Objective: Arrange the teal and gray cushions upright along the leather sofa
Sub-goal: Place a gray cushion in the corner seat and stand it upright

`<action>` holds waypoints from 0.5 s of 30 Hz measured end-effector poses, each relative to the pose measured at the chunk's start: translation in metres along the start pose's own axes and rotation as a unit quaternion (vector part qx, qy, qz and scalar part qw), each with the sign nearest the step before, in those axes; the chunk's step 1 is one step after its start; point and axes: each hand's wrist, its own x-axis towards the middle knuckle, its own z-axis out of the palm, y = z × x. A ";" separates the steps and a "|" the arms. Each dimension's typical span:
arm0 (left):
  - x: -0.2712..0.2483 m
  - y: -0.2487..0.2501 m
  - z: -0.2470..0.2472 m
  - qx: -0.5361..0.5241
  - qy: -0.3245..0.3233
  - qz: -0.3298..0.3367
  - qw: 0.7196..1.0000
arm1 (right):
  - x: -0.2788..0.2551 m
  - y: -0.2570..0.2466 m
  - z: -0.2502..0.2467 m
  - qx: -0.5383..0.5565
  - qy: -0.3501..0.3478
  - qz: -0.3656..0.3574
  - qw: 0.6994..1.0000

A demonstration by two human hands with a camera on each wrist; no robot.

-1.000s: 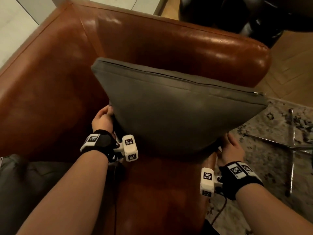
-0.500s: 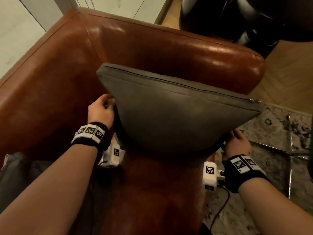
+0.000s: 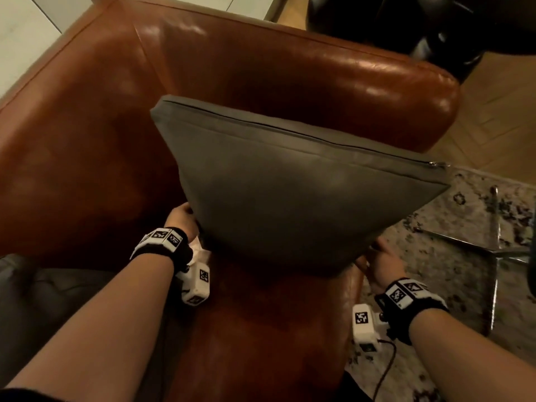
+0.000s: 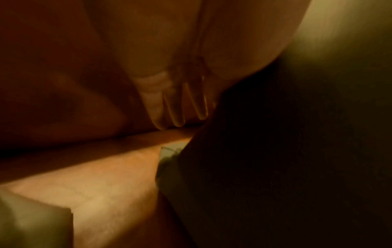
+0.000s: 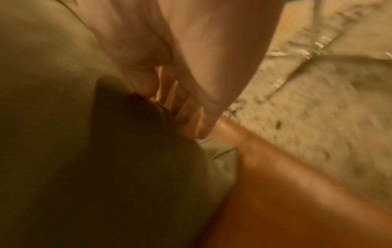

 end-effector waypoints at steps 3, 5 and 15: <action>0.008 -0.002 0.009 -0.035 -0.008 -0.020 0.999 | 0.007 0.005 0.009 -0.011 0.043 -0.011 0.999; 0.016 -0.007 0.005 -0.102 0.016 -0.055 0.993 | 0.013 0.004 0.009 -0.001 0.117 -0.026 0.993; 0.016 -0.023 0.003 -0.121 0.009 -0.107 0.987 | 0.023 0.020 -0.006 0.022 0.084 -0.024 0.996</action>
